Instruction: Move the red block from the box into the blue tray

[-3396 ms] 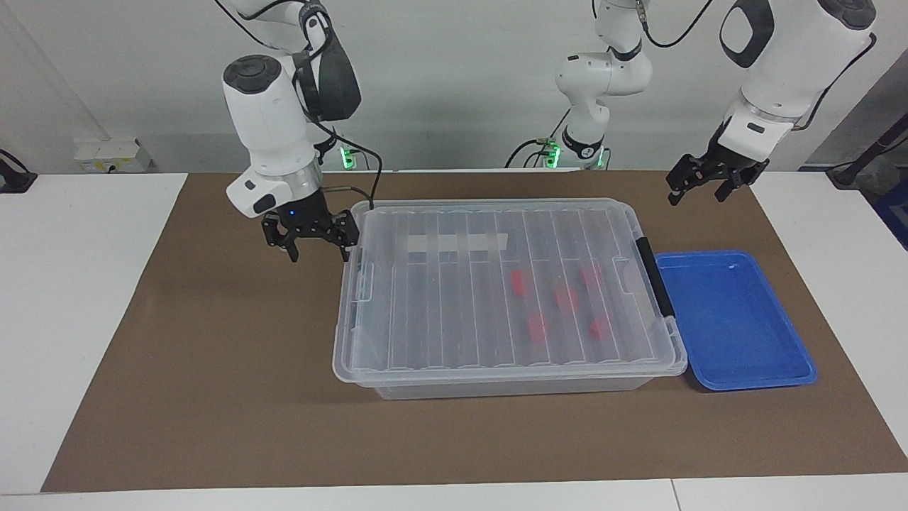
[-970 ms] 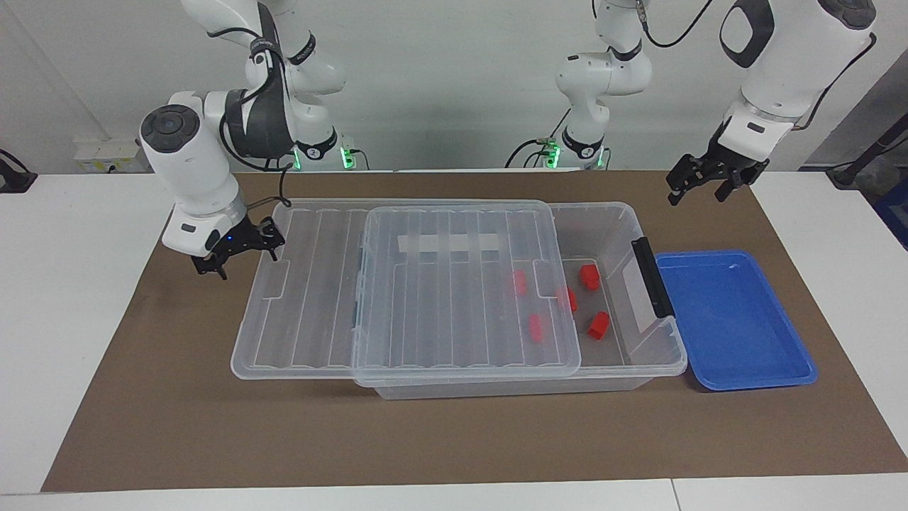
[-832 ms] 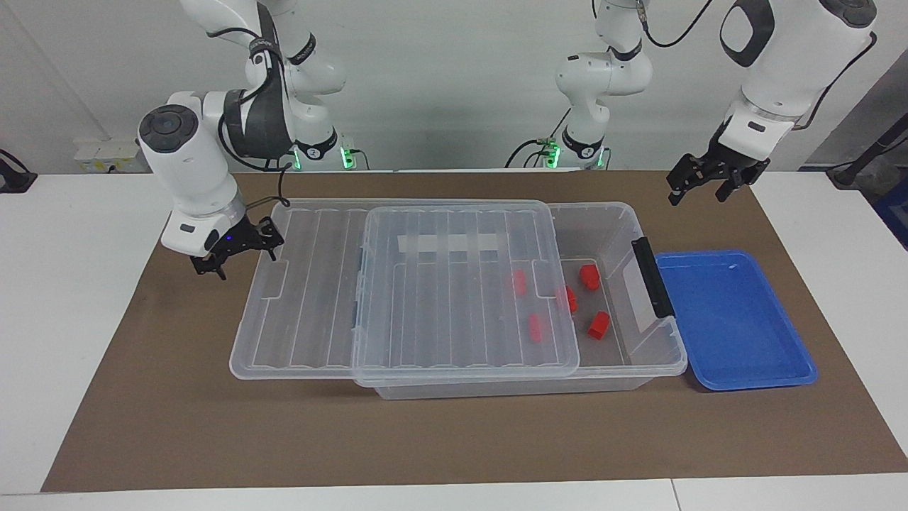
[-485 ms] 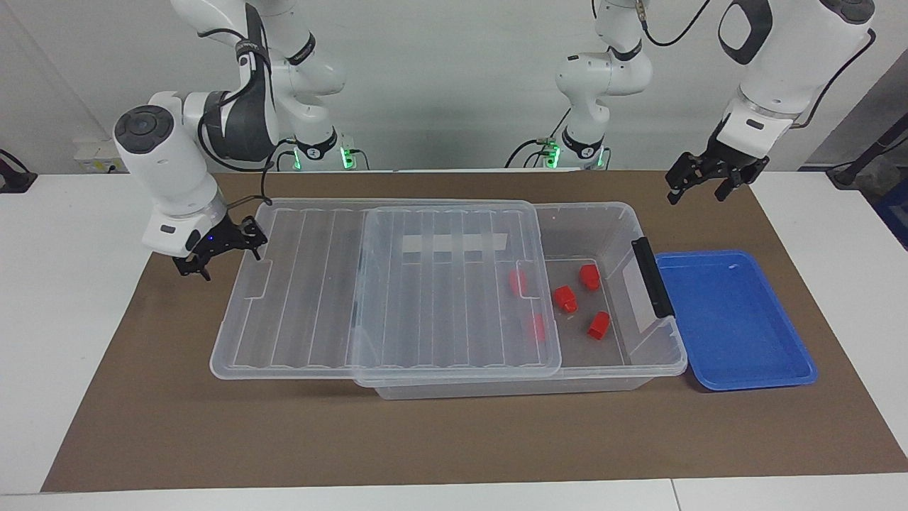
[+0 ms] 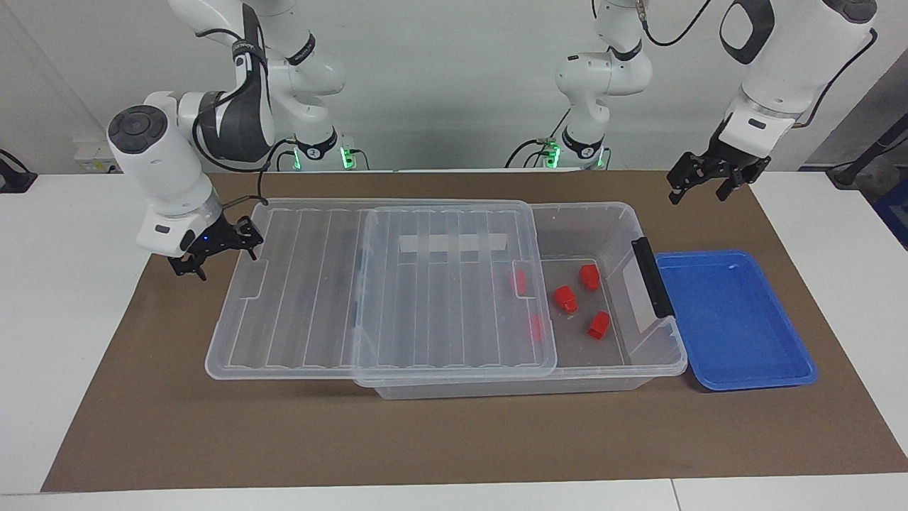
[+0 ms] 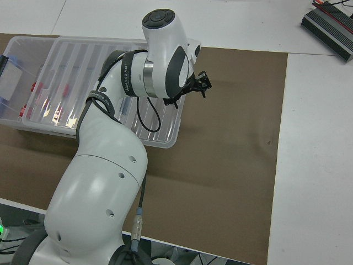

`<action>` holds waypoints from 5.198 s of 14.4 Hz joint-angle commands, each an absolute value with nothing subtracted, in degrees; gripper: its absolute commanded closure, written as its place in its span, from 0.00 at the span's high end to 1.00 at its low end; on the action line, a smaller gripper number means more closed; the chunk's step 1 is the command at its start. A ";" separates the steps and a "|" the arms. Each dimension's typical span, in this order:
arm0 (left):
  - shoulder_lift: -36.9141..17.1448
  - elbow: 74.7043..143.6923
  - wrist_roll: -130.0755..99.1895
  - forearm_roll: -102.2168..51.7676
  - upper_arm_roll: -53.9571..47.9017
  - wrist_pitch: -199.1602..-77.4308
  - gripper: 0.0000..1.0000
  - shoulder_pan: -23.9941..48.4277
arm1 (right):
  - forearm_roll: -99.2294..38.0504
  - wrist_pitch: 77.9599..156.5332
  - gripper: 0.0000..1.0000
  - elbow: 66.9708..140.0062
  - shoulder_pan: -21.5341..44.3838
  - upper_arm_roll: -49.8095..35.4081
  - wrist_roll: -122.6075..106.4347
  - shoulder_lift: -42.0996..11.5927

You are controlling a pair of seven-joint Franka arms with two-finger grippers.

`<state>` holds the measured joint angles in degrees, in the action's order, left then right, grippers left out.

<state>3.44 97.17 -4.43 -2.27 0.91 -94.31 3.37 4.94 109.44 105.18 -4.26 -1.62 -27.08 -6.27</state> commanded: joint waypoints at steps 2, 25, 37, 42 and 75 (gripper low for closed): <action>4.66 98.26 -3.96 -2.99 0.88 -94.83 1.00 2.90 | 4.83 106.36 1.00 106.17 -4.13 -2.46 -13.57 -0.98; 4.66 98.26 -3.87 -2.90 0.88 -94.83 1.00 2.81 | 0.62 92.81 1.00 90.09 -1.58 -3.34 15.56 -0.53; 4.66 98.26 -3.87 -2.90 0.88 -94.83 1.00 2.81 | 0.71 91.94 1.00 87.81 -0.97 -3.34 15.56 -1.14; 4.66 98.26 -3.87 -2.90 0.88 -94.83 1.00 2.81 | 1.32 90.27 1.00 87.02 -1.05 -3.43 15.47 -1.23; 4.75 98.35 -4.13 -2.90 0.70 -95.10 1.00 3.34 | 0.62 90.35 1.00 88.33 -1.58 -3.34 15.38 -0.88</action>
<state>3.55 97.17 -4.43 -2.27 0.83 -94.35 3.37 1.41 91.21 88.79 -0.95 -3.03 14.93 -0.61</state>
